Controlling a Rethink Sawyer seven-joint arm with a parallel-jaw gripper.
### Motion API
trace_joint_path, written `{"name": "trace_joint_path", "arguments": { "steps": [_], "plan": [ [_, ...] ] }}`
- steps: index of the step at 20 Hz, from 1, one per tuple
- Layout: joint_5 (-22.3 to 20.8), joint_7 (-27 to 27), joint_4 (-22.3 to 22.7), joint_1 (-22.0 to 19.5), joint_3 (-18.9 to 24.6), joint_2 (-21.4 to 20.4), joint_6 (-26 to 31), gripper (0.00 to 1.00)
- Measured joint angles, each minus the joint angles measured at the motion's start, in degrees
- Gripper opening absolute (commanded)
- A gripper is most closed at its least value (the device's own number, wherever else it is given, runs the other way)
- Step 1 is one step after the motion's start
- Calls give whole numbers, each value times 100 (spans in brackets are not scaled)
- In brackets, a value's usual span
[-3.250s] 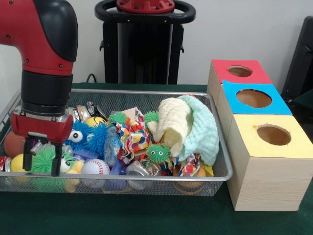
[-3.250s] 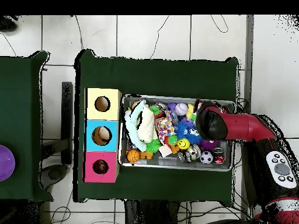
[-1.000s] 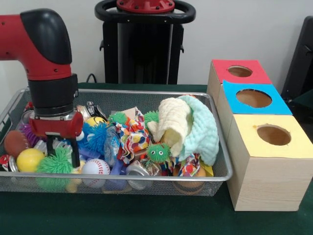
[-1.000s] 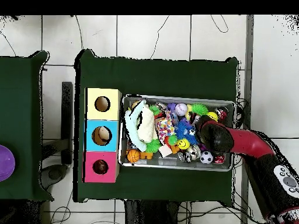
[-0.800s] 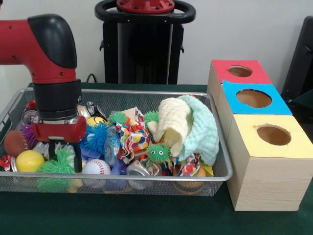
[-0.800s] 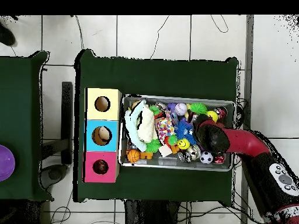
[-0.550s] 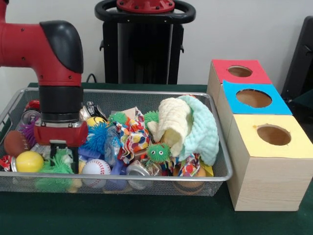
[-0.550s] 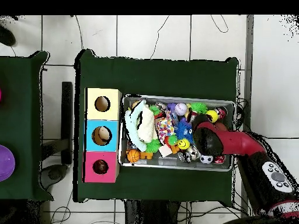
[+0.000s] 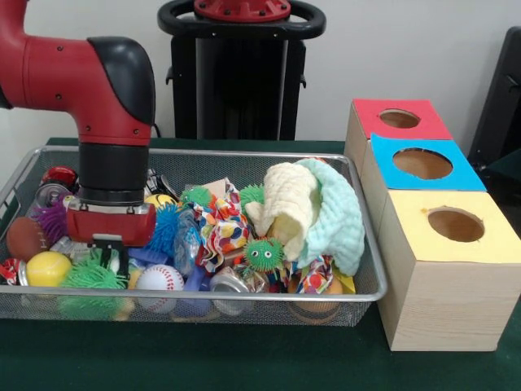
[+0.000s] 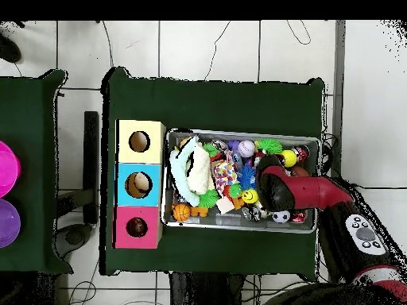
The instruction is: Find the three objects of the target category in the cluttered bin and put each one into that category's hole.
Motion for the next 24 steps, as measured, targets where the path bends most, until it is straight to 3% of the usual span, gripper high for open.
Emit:
{"name": "trace_joint_path", "arguments": {
  "steps": [9,18,24],
  "plan": [
    [127,0,-17,371,-409,-194,190,0],
    [650,-1,492,1012,-1037,-1313,1813,0],
    [888,0,791,1359,-1329,-1783,2176,0]
  ]
}}
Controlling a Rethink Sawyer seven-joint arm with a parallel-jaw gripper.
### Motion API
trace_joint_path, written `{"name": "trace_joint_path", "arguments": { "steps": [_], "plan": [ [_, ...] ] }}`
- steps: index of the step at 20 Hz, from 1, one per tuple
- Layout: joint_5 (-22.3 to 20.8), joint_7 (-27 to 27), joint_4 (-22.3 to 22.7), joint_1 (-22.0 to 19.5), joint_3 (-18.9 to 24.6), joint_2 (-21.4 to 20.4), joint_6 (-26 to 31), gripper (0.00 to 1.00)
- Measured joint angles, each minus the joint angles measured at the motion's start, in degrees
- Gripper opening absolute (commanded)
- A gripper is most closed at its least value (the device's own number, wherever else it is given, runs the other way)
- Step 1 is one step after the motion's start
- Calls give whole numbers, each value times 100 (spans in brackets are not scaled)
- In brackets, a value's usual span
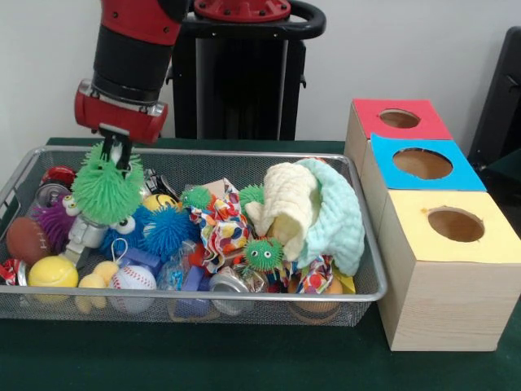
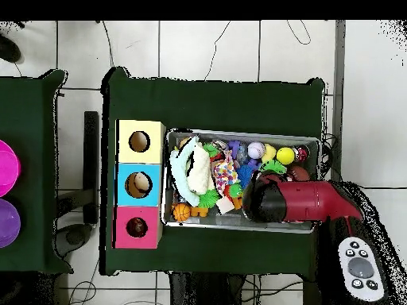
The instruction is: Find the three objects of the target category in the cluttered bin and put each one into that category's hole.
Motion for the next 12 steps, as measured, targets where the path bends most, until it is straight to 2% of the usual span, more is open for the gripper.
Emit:
{"name": "trace_joint_path", "arguments": {
  "steps": [12],
  "plan": [
    [519,0,552,52,-48,-77,-28,0]
  ]
}}
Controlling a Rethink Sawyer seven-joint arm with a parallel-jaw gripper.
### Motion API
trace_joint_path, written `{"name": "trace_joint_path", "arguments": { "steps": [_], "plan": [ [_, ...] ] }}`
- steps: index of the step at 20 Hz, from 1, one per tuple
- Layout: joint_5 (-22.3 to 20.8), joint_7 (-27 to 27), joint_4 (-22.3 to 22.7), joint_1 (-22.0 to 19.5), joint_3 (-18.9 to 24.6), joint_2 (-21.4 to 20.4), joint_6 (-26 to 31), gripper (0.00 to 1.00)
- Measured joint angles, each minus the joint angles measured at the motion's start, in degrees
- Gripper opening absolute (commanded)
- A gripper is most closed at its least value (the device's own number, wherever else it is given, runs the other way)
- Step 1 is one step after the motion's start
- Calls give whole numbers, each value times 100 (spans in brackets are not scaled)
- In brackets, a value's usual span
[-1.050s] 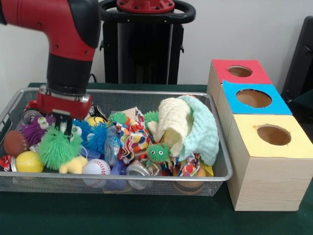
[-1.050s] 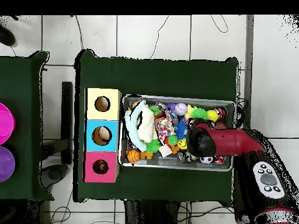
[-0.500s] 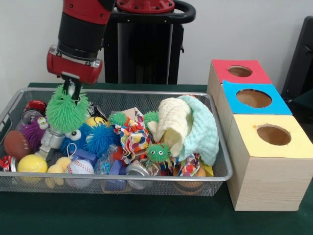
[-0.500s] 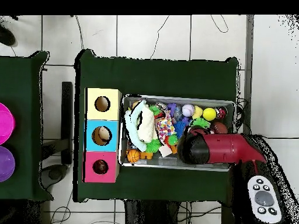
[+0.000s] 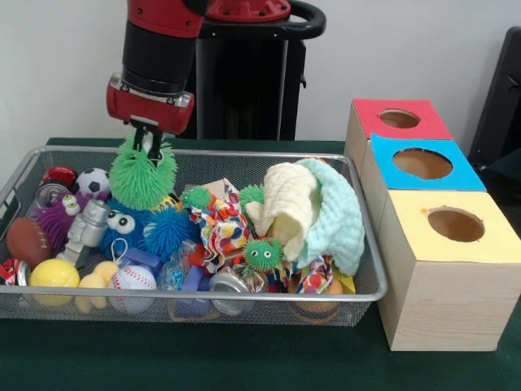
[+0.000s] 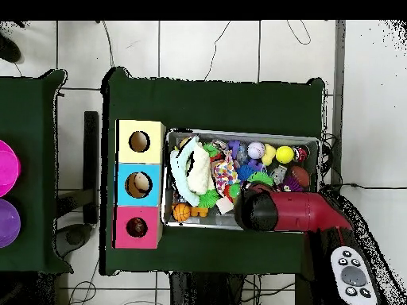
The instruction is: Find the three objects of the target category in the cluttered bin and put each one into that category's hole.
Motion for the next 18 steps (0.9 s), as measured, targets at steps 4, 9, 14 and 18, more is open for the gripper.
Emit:
{"name": "trace_joint_path", "arguments": {
  "steps": [4,9,14,18],
  "plan": [
    [149,0,189,-4,1,17,-39,100],
    [267,0,317,-4,2,21,-41,100],
    [283,0,318,-5,3,20,-41,100],
    [281,0,322,-5,3,21,-44,100]
  ]
}}
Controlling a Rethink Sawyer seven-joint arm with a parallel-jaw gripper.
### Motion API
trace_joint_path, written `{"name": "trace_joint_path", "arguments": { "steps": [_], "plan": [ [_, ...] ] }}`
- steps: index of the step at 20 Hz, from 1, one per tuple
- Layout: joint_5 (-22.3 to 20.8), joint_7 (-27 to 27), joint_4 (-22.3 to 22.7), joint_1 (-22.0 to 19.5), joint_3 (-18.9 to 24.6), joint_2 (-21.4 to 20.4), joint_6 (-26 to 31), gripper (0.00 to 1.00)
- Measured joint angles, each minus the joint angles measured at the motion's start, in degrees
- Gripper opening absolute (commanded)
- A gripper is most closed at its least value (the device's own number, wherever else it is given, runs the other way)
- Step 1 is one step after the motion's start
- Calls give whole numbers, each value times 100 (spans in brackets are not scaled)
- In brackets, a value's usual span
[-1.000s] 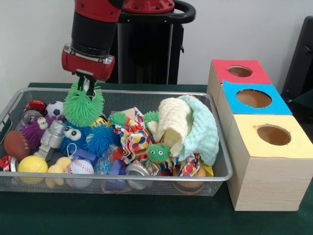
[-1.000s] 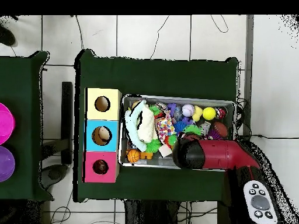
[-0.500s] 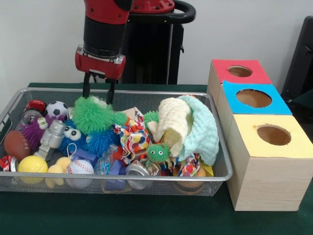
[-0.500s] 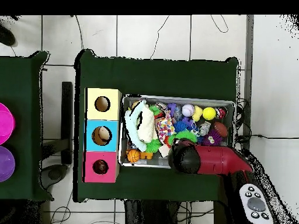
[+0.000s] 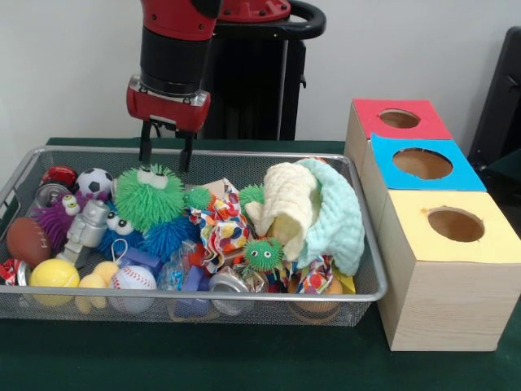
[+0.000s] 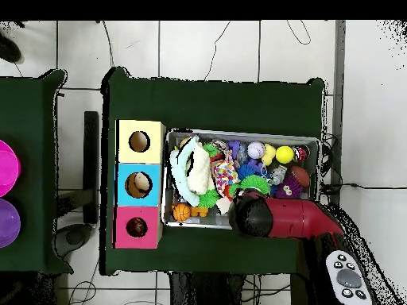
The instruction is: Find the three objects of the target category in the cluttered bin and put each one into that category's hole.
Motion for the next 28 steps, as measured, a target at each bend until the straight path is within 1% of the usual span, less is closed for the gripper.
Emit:
{"name": "trace_joint_path", "arguments": {
  "steps": [4,7,9,11,13,17,23,28],
  "plan": [
    [-5,0,-13,-38,2,1,-131,100],
    [-5,0,-57,-133,13,1,-354,100],
    [-13,0,-98,-217,27,1,-533,100],
    [-73,0,-175,-384,45,6,-899,100],
    [-119,0,-221,-482,49,29,-1103,100],
    [-195,0,-309,-640,50,107,-1361,100],
    [-357,0,-603,-924,137,426,-1475,100],
    [-429,0,-778,-1064,265,707,-1542,100]
  ]
}}
